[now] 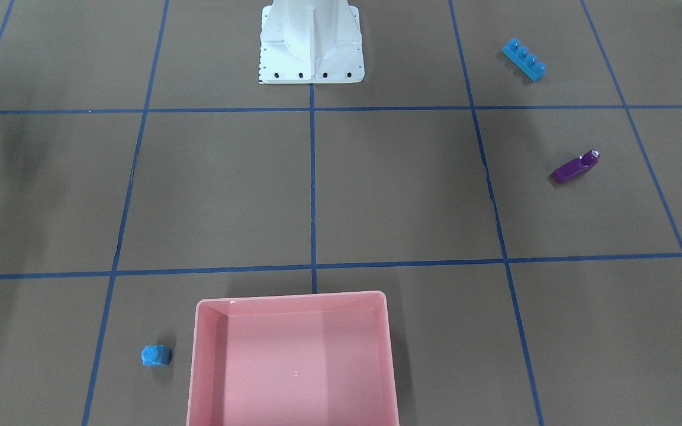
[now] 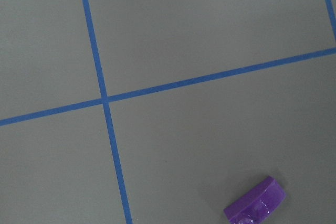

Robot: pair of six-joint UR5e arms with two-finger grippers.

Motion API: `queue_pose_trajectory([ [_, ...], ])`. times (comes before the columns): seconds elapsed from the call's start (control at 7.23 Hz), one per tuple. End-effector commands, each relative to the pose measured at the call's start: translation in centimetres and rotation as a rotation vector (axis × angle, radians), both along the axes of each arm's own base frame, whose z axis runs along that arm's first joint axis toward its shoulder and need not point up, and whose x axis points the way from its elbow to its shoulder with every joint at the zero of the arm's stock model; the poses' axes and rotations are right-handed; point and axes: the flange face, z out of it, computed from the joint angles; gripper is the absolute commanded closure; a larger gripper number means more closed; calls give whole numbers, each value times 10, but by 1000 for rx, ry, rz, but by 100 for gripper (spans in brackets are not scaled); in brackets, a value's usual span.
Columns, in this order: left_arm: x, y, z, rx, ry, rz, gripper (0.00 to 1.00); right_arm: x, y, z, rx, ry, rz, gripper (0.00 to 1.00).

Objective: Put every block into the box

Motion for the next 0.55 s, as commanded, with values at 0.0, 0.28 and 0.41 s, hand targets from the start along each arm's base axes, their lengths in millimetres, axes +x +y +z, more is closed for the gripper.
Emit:
queue_pose_trajectory([
  [0.0,59,30,17,116,-58,135,5,21,-49,-95,-6,-46,61,100],
  [0.28,110,40,16,181,-93,256,5,6,-100,-185,-31,-37,65,100],
  [0.41,128,45,14,235,-97,343,4,-11,-114,-225,-40,-32,46,100],
])
